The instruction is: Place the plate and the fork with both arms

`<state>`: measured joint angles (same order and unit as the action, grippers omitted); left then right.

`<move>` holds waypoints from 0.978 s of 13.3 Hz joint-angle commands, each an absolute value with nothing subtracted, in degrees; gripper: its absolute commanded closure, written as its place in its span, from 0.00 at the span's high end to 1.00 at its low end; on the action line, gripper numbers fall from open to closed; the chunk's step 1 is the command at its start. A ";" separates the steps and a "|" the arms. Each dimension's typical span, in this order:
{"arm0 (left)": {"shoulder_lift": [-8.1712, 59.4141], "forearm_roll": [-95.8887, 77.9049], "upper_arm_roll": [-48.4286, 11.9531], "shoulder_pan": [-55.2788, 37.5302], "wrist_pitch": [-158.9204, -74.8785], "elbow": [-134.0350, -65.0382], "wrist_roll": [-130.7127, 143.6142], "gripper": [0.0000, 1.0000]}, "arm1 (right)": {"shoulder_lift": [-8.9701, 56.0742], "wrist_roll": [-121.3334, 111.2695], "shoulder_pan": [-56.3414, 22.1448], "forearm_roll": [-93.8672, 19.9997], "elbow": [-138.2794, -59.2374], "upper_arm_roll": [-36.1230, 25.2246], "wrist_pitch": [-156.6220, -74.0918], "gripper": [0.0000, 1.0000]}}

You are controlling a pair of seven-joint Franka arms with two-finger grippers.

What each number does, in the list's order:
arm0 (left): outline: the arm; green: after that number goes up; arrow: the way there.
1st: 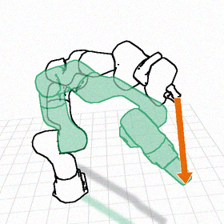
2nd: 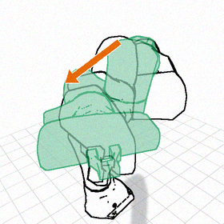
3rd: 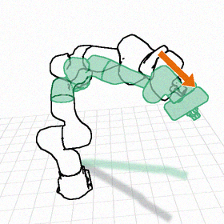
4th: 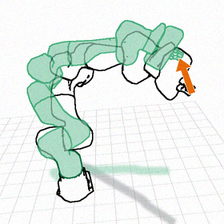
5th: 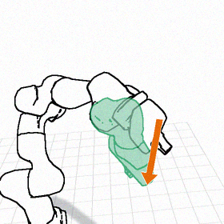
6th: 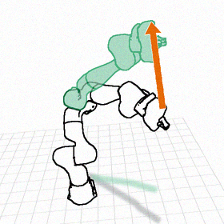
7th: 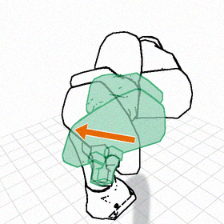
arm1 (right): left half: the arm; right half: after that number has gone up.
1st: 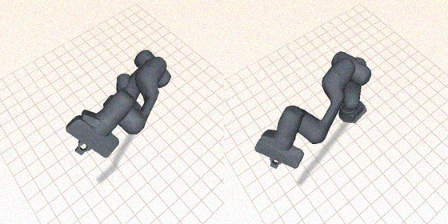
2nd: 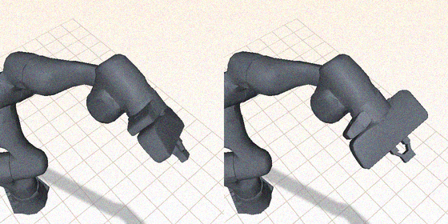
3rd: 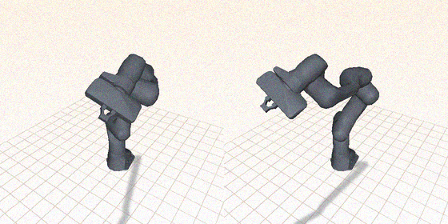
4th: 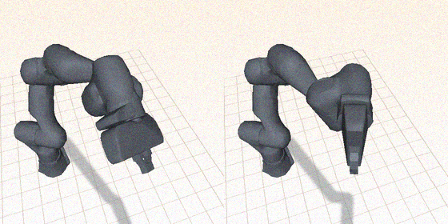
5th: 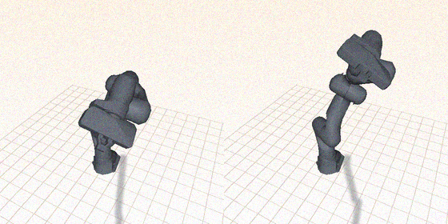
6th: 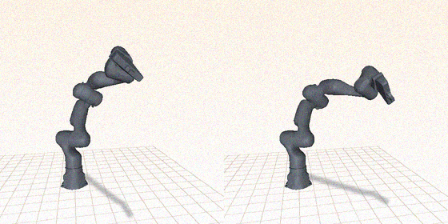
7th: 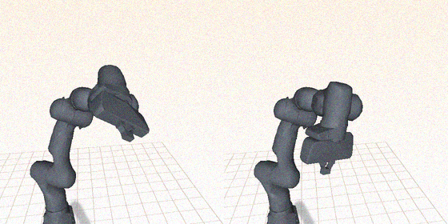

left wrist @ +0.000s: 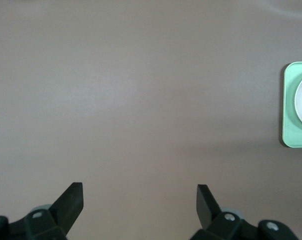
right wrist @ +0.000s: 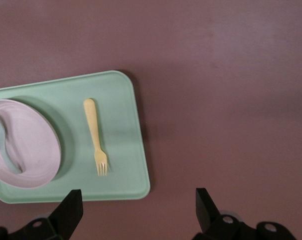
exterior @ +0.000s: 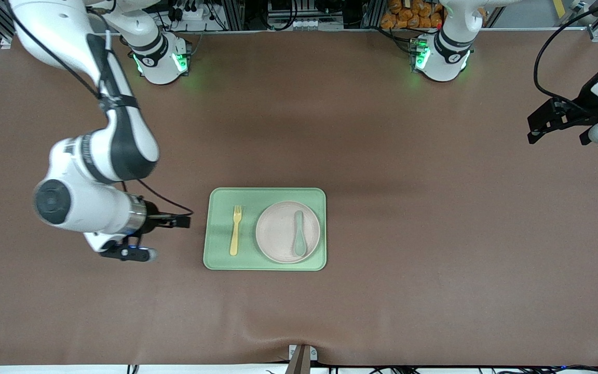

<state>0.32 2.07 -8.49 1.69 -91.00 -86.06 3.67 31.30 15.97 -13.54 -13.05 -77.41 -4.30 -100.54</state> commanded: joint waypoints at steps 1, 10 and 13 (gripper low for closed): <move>-0.35 2.11 -8.53 2.28 -90.09 -85.78 2.64 1.00 | 29.98 21.87 -10.30 -12.05 -72.44 -4.48 -92.75 1.00; -0.70 2.11 -8.26 3.25 -90.09 -85.69 2.46 1.00 | 17.60 6.15 -3.08 -5.01 -72.33 -4.83 -80.17 1.00; -0.97 2.11 -8.26 3.25 -88.95 -85.69 2.55 1.00 | 8.56 6.85 -3.43 -3.70 -78.55 -5.01 -81.03 1.00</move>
<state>0.02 2.07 -8.07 2.88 -90.55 -85.82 3.53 16.28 6.21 -2.98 -5.47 -71.44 -5.09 -79.96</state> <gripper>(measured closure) 0.000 0.000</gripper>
